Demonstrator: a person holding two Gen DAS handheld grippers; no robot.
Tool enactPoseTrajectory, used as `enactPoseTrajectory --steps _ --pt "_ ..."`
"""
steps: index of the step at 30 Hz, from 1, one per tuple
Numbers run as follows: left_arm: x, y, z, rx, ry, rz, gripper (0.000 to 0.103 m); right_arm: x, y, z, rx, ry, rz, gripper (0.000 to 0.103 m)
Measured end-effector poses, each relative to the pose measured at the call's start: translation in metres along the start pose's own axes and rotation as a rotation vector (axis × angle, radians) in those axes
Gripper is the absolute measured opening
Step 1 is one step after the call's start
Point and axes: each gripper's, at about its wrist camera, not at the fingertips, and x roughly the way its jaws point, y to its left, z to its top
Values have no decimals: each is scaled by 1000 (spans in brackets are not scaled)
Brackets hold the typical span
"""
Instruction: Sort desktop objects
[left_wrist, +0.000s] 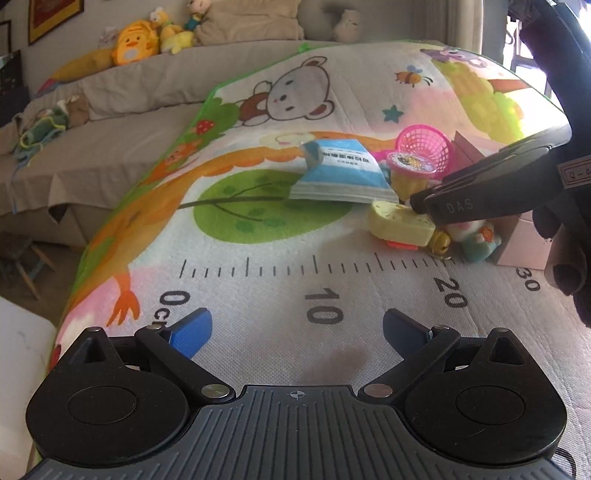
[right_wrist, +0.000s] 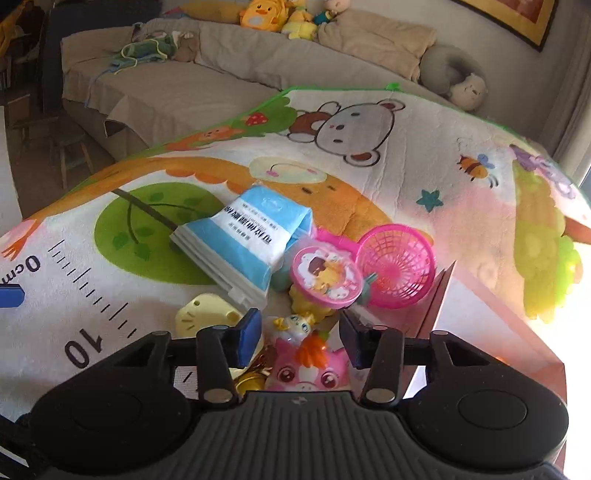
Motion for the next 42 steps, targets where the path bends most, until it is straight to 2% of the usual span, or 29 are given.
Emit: enactPoseTrajectory --steps 5,9,11,14,16,19,25,29,31,32,33,35,36,38,42 --pt "-5 9 2 -27 -23 11 102 -36 2 -30 72 26 159 33" --pt "-6 7 6 -19 -34 -15 102 -72 3 -69 66 24 198 33" --pt "-7 -1 8 7 -44 -46 102 -86 -2 -86 71 9 162 33" --pt "-4 -20 14 72 -70 -90 102 -97 -16 -107 108 -13 50 34" --pt "4 -34 21 120 -82 -110 102 -104 -29 -119 164 -34 -19 44" --pt "26 -50 36 132 -51 -101 102 -118 -49 -135 277 -78 -28 61" --pt "61 -70 60 117 -8 -98 98 -134 -66 -157 353 -132 -71 76" --pt "71 -78 65 111 18 -108 79 -137 -73 -169 411 -160 -75 82" --pt "67 -79 62 120 -3 -101 77 -139 -76 -172 439 -167 -69 82" --pt "62 -79 60 126 -23 -96 72 -140 -76 -173 443 -171 -69 82" --pt "55 -77 58 129 -42 -86 58 -142 -77 -173 442 -177 -74 82" --pt "39 -70 55 123 -59 -93 42 -146 -78 -174 443 -192 -86 82" --pt "30 -66 52 109 -61 -110 37 -148 -79 -173 446 -200 -89 82" --pt "16 -59 42 92 -49 -145 36 -150 -84 -173 455 -214 -100 83" --pt "-4 -58 14 121 -1 -223 37 -154 -87 -172 464 -214 -96 85"
